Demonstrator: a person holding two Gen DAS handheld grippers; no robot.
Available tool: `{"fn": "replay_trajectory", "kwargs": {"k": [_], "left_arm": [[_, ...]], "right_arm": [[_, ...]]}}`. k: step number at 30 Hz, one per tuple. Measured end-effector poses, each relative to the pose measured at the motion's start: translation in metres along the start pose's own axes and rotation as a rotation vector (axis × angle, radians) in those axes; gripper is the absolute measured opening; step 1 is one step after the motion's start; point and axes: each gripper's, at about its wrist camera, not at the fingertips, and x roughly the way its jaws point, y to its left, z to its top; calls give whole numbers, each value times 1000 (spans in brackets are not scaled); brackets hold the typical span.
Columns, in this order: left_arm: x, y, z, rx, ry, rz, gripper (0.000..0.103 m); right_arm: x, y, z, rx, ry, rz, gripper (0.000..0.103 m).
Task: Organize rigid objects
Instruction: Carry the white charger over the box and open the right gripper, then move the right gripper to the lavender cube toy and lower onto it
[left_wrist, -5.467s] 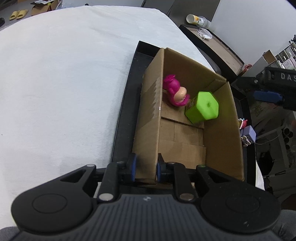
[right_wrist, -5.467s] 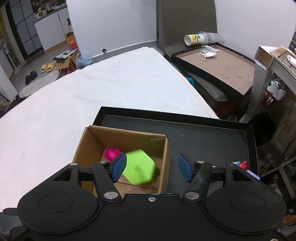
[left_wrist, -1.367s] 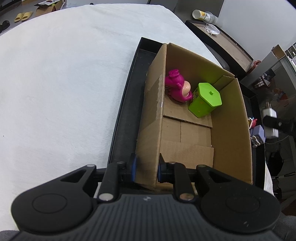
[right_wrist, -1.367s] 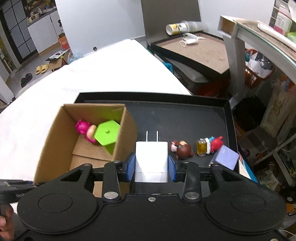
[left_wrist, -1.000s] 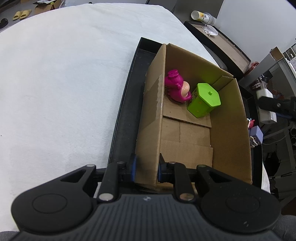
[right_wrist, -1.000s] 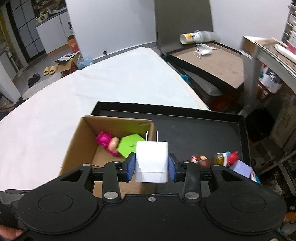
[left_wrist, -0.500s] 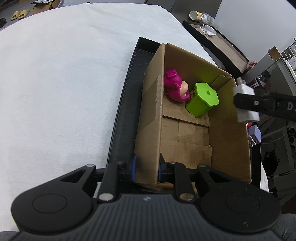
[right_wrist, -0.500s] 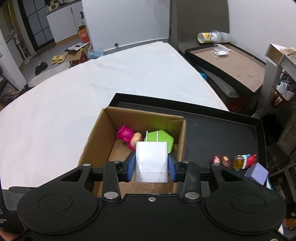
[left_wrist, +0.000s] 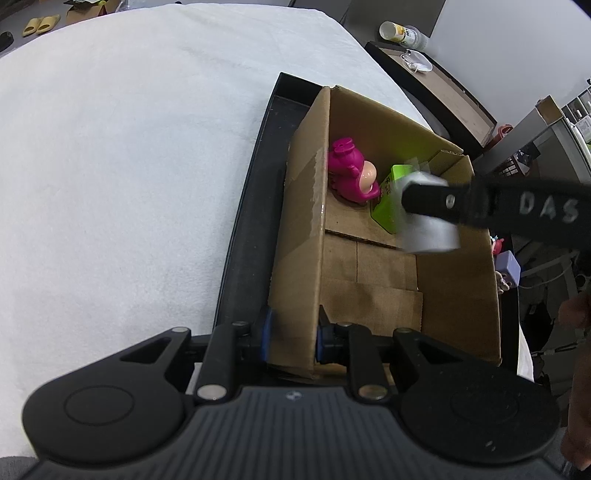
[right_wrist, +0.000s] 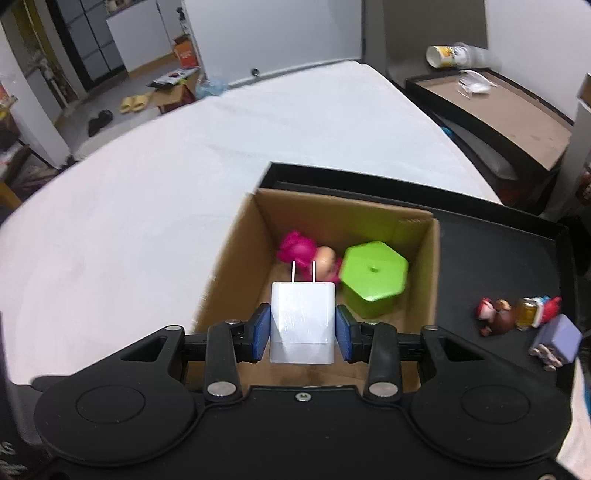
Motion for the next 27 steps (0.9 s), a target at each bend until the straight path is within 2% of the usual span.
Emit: {"fn": "replay_trajectory", "kwargs": {"k": [1, 14, 23, 27], "left_arm": [[0, 0, 0, 2, 0, 1, 21], [0, -2, 5, -7, 24, 7, 22], [-18, -6, 9, 9, -24, 37, 22], [-20, -7, 8, 7, -22, 28, 21]], "right_arm": [[-2, 0, 0, -2, -5, 7, 43], [-24, -34, -6, 39, -29, -32, 43], [-41, -65, -19, 80, -45, -55, 43], [-47, -79, -25, 90, -49, -65, 43]]}}
